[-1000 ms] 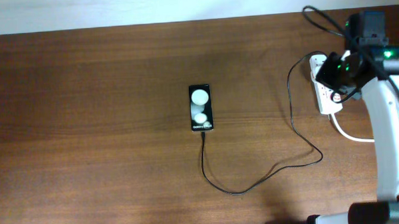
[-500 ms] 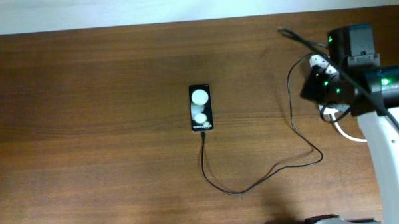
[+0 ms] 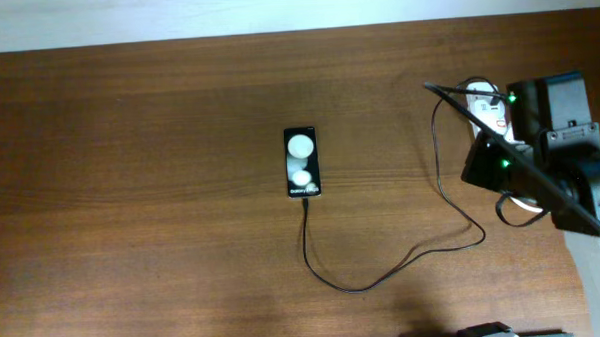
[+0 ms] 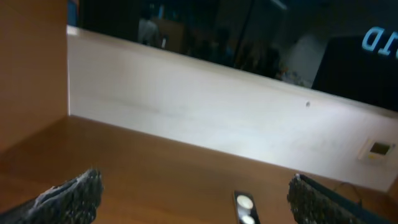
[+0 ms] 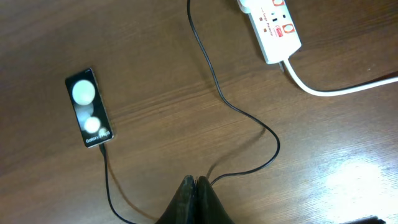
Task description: Plug charger to phone and switch on socket
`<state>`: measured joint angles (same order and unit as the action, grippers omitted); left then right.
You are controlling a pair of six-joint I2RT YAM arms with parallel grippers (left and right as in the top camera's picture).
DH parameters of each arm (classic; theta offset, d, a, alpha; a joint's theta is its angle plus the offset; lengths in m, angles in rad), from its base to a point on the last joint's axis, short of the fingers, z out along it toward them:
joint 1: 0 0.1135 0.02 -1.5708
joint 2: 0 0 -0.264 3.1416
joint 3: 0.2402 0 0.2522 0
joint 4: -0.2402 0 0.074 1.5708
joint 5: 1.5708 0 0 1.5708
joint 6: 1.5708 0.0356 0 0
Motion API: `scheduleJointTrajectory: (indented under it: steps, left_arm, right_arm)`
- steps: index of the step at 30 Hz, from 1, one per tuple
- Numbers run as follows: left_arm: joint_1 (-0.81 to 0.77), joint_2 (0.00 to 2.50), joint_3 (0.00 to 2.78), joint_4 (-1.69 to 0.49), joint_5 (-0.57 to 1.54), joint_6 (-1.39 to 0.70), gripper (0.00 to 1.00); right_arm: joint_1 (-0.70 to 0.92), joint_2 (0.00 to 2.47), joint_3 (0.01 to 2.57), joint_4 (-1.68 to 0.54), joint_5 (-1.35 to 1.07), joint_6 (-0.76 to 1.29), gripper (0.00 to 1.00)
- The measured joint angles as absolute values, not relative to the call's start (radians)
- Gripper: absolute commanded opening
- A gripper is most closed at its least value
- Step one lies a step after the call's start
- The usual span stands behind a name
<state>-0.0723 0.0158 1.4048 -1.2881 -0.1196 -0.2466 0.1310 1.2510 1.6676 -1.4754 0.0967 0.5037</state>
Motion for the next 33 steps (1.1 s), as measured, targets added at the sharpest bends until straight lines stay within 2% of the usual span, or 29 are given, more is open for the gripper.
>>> scheduleJointTrajectory:
  steps: [9,33]
  left_arm:
    - [-0.072,0.012,0.978,-1.015,-0.010,-0.247,0.99]
    - [-0.072,0.010,0.304,-0.364,-0.005,-0.246,0.99]
  right_arm:
    - [0.132,1.217,1.668,-1.521,0.096,0.501,0.04]
    - [0.132,1.031,1.668,-1.578,0.134,0.459,0.04]
